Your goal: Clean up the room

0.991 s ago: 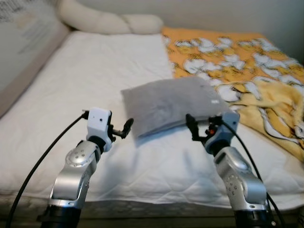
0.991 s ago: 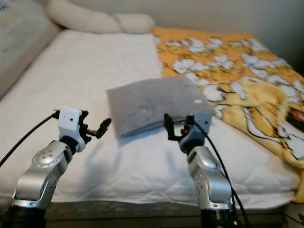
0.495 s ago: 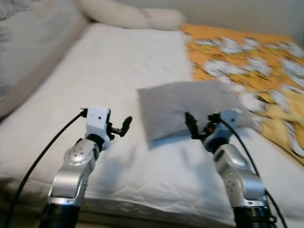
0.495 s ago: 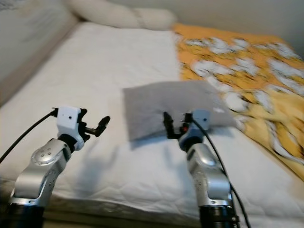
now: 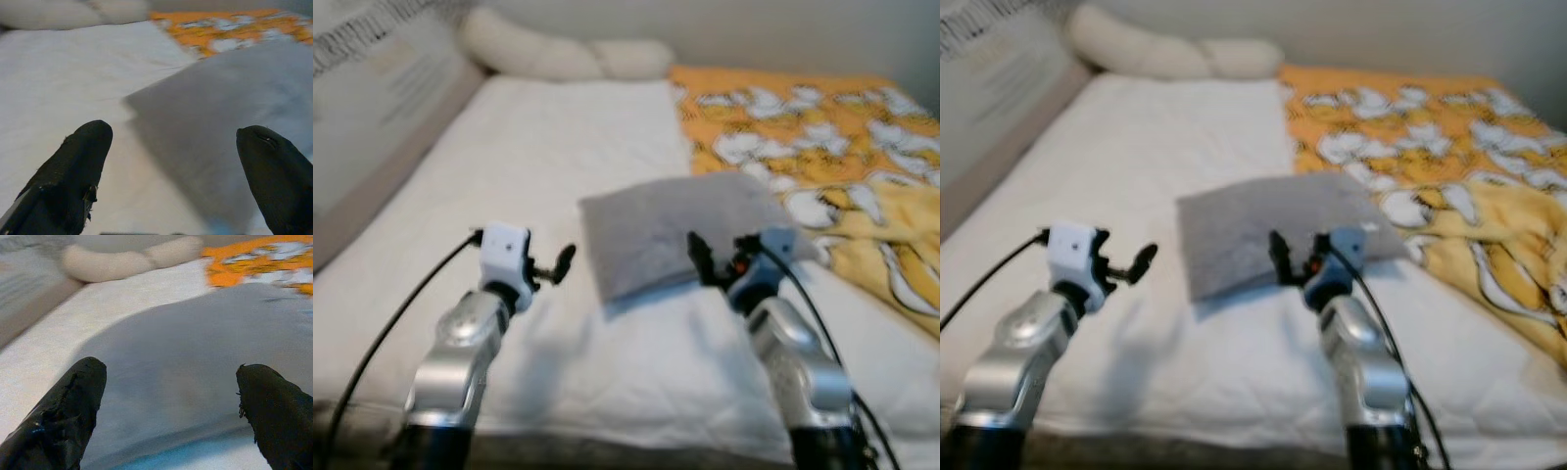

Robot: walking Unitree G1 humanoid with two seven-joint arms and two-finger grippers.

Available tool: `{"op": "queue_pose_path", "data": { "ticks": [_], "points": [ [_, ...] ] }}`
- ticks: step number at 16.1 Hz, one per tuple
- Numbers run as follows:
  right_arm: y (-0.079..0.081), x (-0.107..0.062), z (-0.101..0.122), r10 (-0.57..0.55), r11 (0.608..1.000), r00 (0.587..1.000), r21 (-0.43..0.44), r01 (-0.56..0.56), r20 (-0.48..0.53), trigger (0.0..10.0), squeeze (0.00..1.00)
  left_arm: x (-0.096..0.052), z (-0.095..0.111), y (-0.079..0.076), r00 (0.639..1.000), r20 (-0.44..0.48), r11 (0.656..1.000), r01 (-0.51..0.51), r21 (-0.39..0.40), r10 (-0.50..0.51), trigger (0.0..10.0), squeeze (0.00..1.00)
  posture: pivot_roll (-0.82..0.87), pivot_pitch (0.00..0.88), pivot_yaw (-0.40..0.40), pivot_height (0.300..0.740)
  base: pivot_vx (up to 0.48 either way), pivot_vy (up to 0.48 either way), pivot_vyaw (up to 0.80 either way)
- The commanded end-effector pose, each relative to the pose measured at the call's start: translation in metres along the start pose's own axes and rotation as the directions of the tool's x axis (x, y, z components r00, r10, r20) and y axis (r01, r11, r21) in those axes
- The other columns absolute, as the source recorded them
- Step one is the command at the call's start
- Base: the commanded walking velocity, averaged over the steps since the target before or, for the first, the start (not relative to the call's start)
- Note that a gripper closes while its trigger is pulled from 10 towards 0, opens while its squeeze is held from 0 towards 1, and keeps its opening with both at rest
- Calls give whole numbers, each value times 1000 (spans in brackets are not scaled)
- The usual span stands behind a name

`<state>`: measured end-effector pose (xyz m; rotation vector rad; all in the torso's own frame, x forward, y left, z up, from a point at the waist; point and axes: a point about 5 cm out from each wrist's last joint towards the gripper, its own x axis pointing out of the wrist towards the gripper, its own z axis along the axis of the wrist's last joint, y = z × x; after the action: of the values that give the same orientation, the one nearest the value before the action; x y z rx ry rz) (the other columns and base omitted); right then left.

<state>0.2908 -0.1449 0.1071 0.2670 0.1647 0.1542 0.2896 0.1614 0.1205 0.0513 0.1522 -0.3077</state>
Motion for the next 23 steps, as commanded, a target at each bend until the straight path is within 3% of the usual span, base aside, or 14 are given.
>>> {"op": "queue_pose_path", "data": {
  "ticks": [1, 4, 9, 20, 22, 23],
  "points": [
    [2, 2, 2, 3, 1000, 1000, 4, -4, 8, 10000, 1000, -2, -1, 4, 1000, -10, 1000, -9, 4, 9, 10000, 0, -19, 0, -24, 740, 240, 0, 0],
    [5, 2, 1, 33, 999, 999, -29, -33, -3, 10000, 1000, -2, -1, 4, 1000, -10, 1000, -6, 5, 6, 10000, 0, -20, 0, -24, 740, 242, 0, 0],
    [7, 2, 0, 33, 999, 999, -12, -33, -3, 10000, 1000, -2, -1, 3, 1000, -10, 1000, -2, 4, 2, 10000, 0, -20, 0, -24, 740, 242, 0, 218],
    [4, 1, -3, 13, 1000, 1000, -8, -13, -6, 10000, 1000, -2, -2, 1, 1000, -9, 1000, 3, 13, -3, 10000, 0, -20, 0, -25, 740, 0, 0, 0],
    [1, 1, -1, -25, 1000, 1000, -2, 26, 16, 10000, 1000, -3, -2, 1, 1000, -11, 1000, 4, 20, -4, 10000, 0, -22, 0, -24, 740, 0, 0, 0],
    [-3, 0, 6, -55, 997, 995, -43, 58, 85, 10000, 1000, -4, -2, 1, 1000, -15, 1000, 12, 27, -12, 10000, 0, -22, 0, -24, 740, 0, 0, 0]
  ]
}}
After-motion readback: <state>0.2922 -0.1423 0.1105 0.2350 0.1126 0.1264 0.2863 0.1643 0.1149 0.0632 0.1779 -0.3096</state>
